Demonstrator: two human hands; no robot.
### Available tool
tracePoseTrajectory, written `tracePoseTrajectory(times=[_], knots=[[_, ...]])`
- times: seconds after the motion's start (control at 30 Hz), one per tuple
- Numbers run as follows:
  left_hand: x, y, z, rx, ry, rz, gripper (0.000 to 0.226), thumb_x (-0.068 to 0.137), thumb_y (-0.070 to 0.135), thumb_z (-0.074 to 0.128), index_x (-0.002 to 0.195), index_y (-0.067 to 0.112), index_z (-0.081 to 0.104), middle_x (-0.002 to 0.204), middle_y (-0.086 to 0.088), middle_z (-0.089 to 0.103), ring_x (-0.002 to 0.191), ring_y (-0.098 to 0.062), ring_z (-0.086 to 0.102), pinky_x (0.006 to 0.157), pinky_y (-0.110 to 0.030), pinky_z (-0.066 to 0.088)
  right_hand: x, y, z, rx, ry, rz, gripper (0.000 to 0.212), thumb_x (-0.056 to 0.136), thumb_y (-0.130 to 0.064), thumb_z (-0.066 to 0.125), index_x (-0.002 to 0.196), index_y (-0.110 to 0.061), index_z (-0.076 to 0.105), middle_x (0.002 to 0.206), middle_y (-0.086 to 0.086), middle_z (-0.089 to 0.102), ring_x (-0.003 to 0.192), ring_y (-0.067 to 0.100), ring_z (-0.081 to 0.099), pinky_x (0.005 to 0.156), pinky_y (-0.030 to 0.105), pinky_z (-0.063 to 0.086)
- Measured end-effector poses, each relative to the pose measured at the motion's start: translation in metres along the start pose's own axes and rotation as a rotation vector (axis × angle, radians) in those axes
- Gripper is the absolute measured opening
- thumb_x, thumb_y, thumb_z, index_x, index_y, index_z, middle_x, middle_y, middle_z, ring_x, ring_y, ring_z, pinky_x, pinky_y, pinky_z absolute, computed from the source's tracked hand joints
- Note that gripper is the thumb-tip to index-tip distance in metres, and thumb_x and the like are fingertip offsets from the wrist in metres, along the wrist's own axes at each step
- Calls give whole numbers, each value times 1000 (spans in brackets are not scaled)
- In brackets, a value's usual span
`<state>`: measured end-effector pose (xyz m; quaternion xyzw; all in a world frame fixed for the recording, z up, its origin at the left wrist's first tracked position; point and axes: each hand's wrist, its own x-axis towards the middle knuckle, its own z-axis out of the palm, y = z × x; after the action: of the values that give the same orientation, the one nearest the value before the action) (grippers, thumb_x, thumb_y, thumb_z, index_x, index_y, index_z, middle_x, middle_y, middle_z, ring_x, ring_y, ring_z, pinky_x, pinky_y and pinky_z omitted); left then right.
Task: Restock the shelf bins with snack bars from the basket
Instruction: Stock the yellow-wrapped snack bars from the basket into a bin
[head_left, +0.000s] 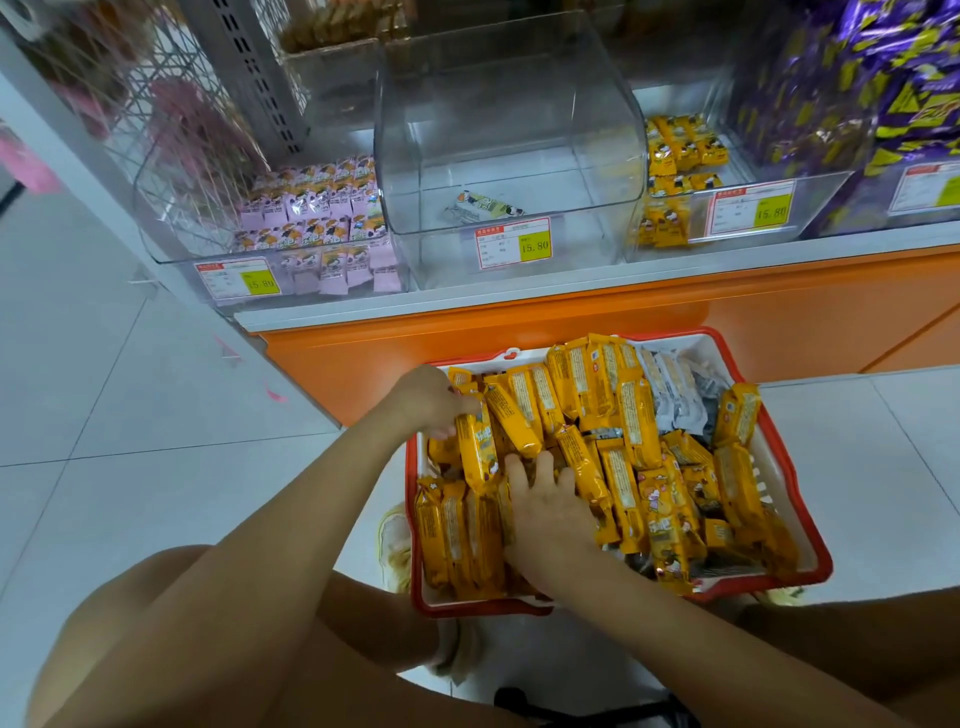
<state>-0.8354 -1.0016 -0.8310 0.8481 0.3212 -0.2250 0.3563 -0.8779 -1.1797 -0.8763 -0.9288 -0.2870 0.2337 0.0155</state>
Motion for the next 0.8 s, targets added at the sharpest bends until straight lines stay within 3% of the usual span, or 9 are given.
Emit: tracePoseTrajectory(times=[0.1, 0.2, 0.33, 0.43, 0.5, 0.6, 0.63, 0.7, 0.8], knots=[[0, -4, -10, -88, 41, 19, 17, 92, 16, 59, 75, 15, 54, 93, -14, 66, 67, -16, 61, 75, -31, 57, 1, 2, 1, 116, -15, 17, 98, 77, -31, 77, 147, -27, 8, 145, 10, 13, 131, 34, 28, 96, 35, 49], [-8, -5, -16, -177, -21, -20, 27, 86, 28, 69, 93, 4, 60, 80, -11, 65, 66, -16, 64, 67, -24, 56, 3, 13, -13, 366, -47, 37, 99, 73, -23, 81, 146, -33, 15, 143, 5, 16, 132, 30, 30, 93, 32, 50], [-14, -3, -7, -154, -130, -60, 44, 86, 31, 68, 110, -4, 59, 88, -12, 66, 70, -15, 66, 64, -22, 57, 6, 48, -47, 820, -64, 80, 98, 74, -20, 81, 149, -34, 18, 147, 3, 21, 124, 24, 42, 67, 17, 47], [-18, 2, 15, -93, -239, -52, 53, 88, 28, 66, 124, -9, 51, 98, -18, 66, 63, -12, 64, 54, -19, 55, 8, 76, -68, 1212, -113, 105, 98, 77, -23, 77, 150, -37, 14, 157, 0, 17, 136, 27, 32, 105, 42, 37], [-20, 7, 27, 4, -271, -40, 53, 90, 27, 64, 124, -12, 50, 113, -29, 62, 54, -11, 62, 52, -21, 53, 7, 89, -76, 1386, -162, 90, 94, 82, -22, 72, 152, -38, 10, 161, -4, 3, 145, 25, 16, 113, 46, 22], [-29, 20, 29, 283, -131, 41, 34, 91, 34, 61, 106, 3, 61, 106, -19, 65, 95, -23, 65, 97, -38, 47, 9, 96, -81, 1447, -147, 73, 94, 80, -24, 74, 150, -40, 14, 160, -3, 11, 146, 24, 16, 113, 45, 21], [-31, 26, 27, 244, -77, 93, 30, 88, 34, 64, 105, 10, 60, 105, -12, 63, 102, -23, 63, 103, -41, 42, 10, 96, -83, 1461, -126, 77, 97, 76, -28, 78, 150, -42, 17, 159, -3, 15, 145, 24, 19, 113, 45, 23], [-45, 41, 23, -197, -212, 155, 39, 82, 27, 72, 116, 12, 60, 101, -7, 67, 97, -18, 66, 97, -37, 50, 12, 96, -87, 1480, -75, 62, 106, 62, -38, 86, 147, -43, 24, 156, -4, 26, 139, 20, 32, 108, 41, 36], [-66, 61, 25, -471, -369, 288, 39, 81, 22, 73, 118, 14, 62, 102, -3, 71, 97, -11, 67, 86, -27, 55, 17, 94, -97, 1544, -25, 5, 81, 80, -27, 75, 144, -41, 28, 127, -14, 48, 101, -7, 54, 71, 12, 49]])
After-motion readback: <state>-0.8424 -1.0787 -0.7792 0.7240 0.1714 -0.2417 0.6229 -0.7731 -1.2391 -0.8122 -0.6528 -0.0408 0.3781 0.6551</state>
